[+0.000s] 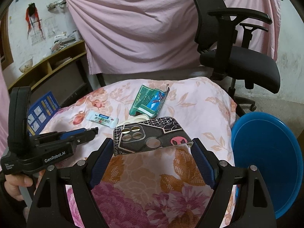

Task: Collect trash
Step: 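Close the left tool on the black binder clip, then carry the phone case and binder clip to the blue basin with both tools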

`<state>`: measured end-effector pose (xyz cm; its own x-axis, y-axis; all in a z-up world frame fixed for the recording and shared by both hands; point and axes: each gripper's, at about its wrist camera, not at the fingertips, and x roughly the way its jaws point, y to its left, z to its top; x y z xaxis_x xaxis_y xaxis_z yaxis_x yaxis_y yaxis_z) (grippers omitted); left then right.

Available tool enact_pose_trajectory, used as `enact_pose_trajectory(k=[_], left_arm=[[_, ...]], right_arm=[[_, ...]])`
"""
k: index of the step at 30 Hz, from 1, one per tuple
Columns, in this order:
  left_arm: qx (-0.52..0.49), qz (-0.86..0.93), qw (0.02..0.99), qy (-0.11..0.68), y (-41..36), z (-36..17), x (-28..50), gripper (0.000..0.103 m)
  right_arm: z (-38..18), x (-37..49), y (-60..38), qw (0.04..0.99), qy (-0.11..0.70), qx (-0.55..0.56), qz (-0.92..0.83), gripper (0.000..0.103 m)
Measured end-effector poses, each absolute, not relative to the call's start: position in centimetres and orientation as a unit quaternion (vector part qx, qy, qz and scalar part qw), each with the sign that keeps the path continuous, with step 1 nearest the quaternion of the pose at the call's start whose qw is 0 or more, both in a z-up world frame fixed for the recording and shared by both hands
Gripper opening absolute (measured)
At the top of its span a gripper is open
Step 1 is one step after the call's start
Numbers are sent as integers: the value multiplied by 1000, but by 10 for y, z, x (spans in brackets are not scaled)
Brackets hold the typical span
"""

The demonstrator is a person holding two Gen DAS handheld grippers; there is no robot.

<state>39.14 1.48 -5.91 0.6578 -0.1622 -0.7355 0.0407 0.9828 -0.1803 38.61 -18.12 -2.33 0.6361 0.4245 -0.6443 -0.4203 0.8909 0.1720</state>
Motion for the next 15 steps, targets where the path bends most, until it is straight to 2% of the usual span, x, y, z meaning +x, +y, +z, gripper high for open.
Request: enact_pose_trajectory(k=[2, 15], left_arm=[[-76, -57, 908, 409, 15, -59, 390, 10], [-90, -78, 919, 375, 20, -48, 377, 10]], right_arm=[[-23, 386, -181, 905, 357, 3, 233, 82], [-23, 384, -184, 907, 350, 9, 235, 82]])
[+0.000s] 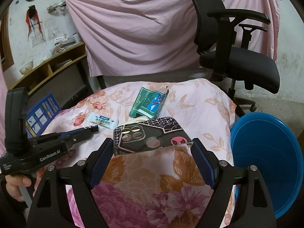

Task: Collect trash
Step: 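Carry the phone case and binder clip to the blue basin with both tools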

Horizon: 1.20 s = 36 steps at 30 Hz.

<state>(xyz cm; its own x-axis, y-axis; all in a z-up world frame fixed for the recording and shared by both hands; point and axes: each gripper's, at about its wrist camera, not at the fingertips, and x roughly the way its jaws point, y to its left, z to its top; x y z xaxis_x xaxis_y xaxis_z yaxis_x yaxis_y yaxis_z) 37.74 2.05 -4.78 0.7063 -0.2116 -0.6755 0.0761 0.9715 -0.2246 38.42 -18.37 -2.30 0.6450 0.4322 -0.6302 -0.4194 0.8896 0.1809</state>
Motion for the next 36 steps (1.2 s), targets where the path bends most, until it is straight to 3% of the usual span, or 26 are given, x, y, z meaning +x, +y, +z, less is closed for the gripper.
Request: enact_pose_trajectory(k=[12, 24, 31, 36], left_arm=[[-108, -112, 951, 269, 22, -19, 346, 10], [-74, -74, 988, 117, 4, 16, 296, 10], [-68, -100, 989, 82, -33, 42, 286, 10], [-49, -128, 988, 71, -71, 60, 286, 10]], right_arm=[[-8, 367, -192, 927, 291, 17, 237, 82], [24, 328, -211, 965, 140, 36, 221, 82], [47, 308, -245, 982, 54, 46, 172, 82], [52, 308, -278, 987, 45, 65, 139, 82]])
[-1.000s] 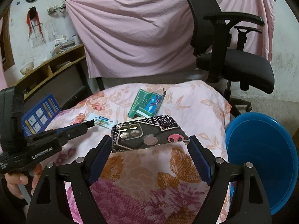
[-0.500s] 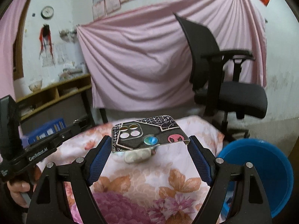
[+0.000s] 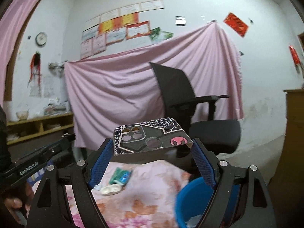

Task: Collect trash
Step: 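Carry the phone case and binder clip to the blue basin with both tools, then release the phone case and clip into the basin and withdraw both tools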

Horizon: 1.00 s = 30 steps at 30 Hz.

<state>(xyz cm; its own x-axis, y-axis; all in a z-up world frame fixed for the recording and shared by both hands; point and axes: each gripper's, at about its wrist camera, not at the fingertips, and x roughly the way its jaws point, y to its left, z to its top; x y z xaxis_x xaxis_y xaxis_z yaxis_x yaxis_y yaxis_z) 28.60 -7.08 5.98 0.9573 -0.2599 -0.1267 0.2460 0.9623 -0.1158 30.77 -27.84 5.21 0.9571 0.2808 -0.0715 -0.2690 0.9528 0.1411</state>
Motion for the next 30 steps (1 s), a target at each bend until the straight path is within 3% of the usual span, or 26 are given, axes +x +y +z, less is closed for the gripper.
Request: enact_pose_trajectory(k=[7, 21, 30], left_arm=[[-19, -172, 981, 82, -136, 69, 305, 10], [-75, -223, 924, 301, -212, 24, 402, 10], [-81, -209, 928, 297, -196, 26, 393, 12]], right_arm=[[50, 317, -330, 988, 75, 100, 88, 82], [13, 345, -403, 961, 175, 207, 56, 82], [11, 347, -406, 957, 193, 210, 57, 83]])
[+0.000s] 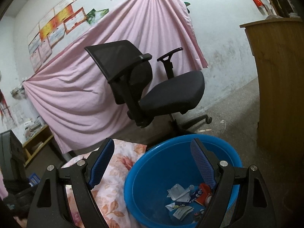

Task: Collect trash
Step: 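Release the phone case and clip into the basin and withdraw both tools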

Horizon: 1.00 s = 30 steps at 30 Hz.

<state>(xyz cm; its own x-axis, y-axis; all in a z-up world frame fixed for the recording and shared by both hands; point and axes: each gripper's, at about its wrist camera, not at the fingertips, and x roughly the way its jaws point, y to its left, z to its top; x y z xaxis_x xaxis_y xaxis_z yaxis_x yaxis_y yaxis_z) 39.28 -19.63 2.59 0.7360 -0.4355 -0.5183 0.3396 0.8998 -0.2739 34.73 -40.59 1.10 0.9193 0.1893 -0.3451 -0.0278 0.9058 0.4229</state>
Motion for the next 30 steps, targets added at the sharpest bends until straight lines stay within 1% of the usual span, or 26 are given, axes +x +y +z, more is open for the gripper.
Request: enact_pose_trajectory(k=[2, 3, 5, 6, 7, 9, 11, 12, 13, 15, 16, 17, 18, 20, 22, 30], left_arm=[[-80, -203, 932, 291, -190, 30, 385, 14], [-79, -199, 934, 285, -185, 34, 382, 16], [-80, -191, 940, 272, -174, 39, 376, 24], [-81, -187, 942, 266, -169, 42, 373, 30], [-84, -180, 946, 256, -162, 47, 369, 34], [-89, -170, 952, 240, -149, 54, 365, 37], [-90, -157, 957, 226, -137, 61, 361, 43], [-91, -143, 962, 213, -128, 66, 356, 49], [-90, -131, 967, 201, -119, 70, 352, 52], [-87, -107, 975, 176, -104, 74, 343, 64], [-87, -94, 978, 163, -95, 76, 338, 77], [-87, -83, 981, 152, -86, 77, 333, 83], [-89, -71, 984, 140, -78, 78, 329, 93], [-92, -51, 987, 119, -63, 77, 323, 98], [-92, -31, 990, 102, -46, 75, 316, 100], [-89, 34, 993, 76, 6, 55, 304, 101]], right_arm=[[14, 346, -401, 959, 190, 203, 58, 85], [16, 348, -400, 960, 188, 201, 58, 85], [21, 348, -395, 961, 181, 199, 61, 86], [25, 348, -392, 962, 177, 198, 63, 88], [29, 347, -388, 964, 170, 196, 66, 89], [35, 345, -380, 967, 157, 189, 67, 96], [43, 341, -369, 971, 138, 181, 70, 102], [46, 340, -365, 973, 129, 178, 71, 103], [50, 337, -360, 975, 118, 173, 74, 103], [56, 334, -349, 979, 99, 161, 79, 103], [59, 333, -342, 981, 89, 155, 82, 103], [62, 331, -335, 982, 78, 149, 85, 103], [64, 331, -330, 983, 72, 145, 87, 103], [68, 330, -315, 985, 56, 135, 95, 103], [70, 330, -300, 986, 44, 123, 103, 103], [66, 340, -241, 985, 41, 80, 145, 103]])
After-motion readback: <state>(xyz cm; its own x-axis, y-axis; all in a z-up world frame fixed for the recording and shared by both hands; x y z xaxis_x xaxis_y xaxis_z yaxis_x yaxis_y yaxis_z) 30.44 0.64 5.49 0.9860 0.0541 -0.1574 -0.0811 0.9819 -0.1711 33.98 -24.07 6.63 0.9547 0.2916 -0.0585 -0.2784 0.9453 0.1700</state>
